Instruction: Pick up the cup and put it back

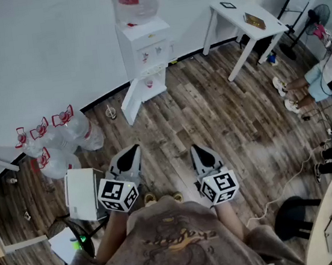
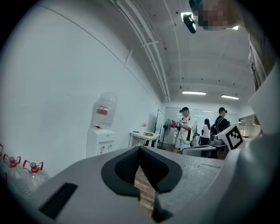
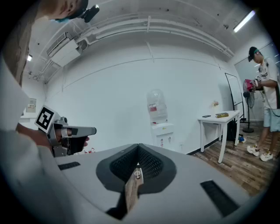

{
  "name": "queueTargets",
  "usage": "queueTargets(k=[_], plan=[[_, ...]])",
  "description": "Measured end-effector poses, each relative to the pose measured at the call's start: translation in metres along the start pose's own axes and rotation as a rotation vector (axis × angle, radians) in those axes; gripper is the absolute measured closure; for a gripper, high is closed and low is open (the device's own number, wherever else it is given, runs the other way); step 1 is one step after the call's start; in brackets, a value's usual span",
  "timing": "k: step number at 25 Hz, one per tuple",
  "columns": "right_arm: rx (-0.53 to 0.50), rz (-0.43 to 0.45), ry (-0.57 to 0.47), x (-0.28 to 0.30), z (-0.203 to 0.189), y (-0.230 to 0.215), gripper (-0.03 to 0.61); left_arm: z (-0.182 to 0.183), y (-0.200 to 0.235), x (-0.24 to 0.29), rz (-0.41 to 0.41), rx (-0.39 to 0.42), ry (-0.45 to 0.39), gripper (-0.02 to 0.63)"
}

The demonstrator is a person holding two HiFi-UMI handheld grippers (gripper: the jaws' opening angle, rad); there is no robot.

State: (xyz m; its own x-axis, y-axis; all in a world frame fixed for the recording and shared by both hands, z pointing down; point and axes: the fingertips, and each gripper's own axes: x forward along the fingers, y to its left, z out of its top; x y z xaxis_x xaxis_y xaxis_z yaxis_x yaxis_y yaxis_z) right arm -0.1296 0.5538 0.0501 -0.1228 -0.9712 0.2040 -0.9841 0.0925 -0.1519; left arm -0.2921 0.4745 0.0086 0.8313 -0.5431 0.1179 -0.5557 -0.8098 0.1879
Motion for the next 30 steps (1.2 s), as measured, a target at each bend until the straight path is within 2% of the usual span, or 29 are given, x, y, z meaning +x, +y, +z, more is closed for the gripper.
queueTargets(k=[10, 16, 23, 30], plan=[[0.017, 0.026, -0.016, -0.006, 0.008, -0.016, 0.575, 0.003, -0.017, 0.014, -0.002, 0.004, 0.009, 0.612], [0.004, 0.071, 0.015, -0.017, -0.011, -0.031, 0.575, -0.004, -0.029, 0.024, 0.038, -0.011, -0.007, 0.611], [0.004, 0.115, 0.047, 0.0, -0.015, -0.046, 0.575, -0.002, -0.032, 0.041, 0.058, -0.004, -0.004, 0.611], [-0.004, 0.123, 0.06, 0.035, -0.008, -0.072, 0.575, 0.002, -0.016, 0.092, 0.044, 0.0, -0.001, 0.611]])
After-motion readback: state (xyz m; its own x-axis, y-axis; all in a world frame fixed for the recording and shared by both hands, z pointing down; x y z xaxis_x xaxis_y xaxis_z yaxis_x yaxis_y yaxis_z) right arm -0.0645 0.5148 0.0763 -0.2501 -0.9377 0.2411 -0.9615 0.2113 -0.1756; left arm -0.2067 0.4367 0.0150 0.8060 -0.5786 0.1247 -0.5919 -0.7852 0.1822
